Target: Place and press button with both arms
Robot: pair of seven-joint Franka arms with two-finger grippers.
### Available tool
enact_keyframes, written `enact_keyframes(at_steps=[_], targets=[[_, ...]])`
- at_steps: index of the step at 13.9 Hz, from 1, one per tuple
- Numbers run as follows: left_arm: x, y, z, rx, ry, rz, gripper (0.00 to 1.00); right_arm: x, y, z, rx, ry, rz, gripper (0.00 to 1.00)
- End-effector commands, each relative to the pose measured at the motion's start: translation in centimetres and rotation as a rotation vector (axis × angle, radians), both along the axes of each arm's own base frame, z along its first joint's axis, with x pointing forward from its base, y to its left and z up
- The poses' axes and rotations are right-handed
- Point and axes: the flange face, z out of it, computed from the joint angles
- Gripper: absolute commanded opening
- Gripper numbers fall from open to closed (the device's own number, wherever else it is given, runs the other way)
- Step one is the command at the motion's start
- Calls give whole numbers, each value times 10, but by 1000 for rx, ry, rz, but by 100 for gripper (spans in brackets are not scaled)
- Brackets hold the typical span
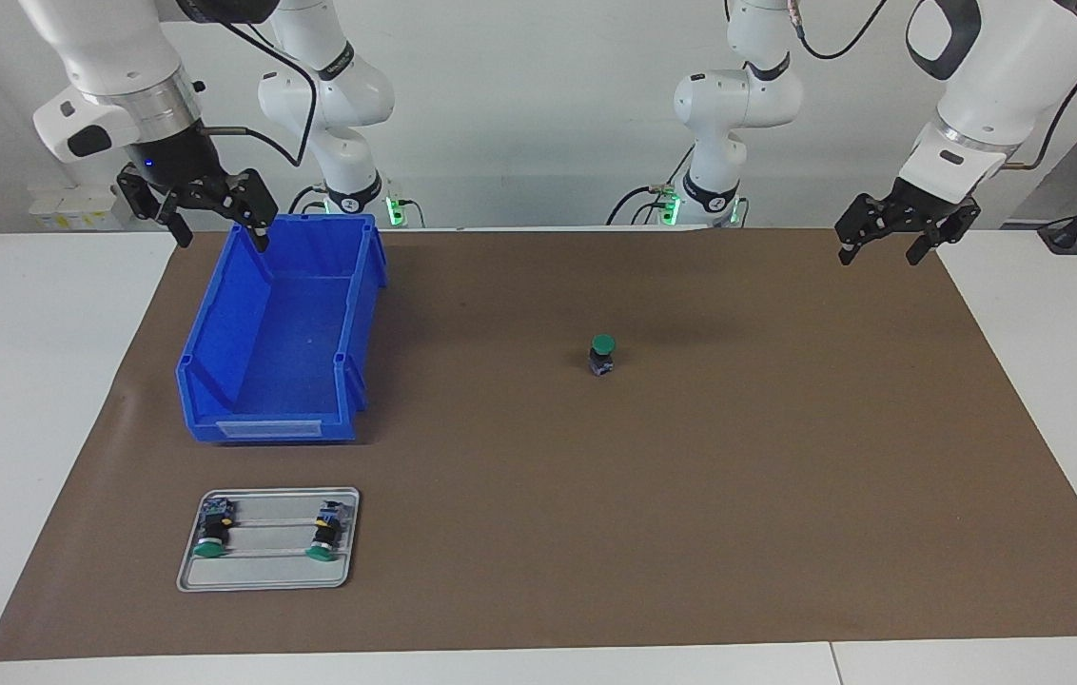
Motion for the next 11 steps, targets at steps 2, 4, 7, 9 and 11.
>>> enact_keyframes(at_steps=[2, 4, 7, 9, 11], targets=[[-6, 2, -1, 16, -18, 38, 100, -2, -1, 0, 25, 9, 19, 100], [-7, 1, -1, 16, -15, 38, 100, -2, -1, 0, 23, 9, 19, 100], [-9, 2, -2, 16, -1, 33, 100, -2, -1, 0, 23, 9, 19, 100], [-9, 3, -2, 16, -1, 35, 100, -2, -1, 0, 23, 9, 19, 100], [-9, 3, -2, 16, -1, 35, 100, -2, -1, 0, 23, 9, 19, 100]])
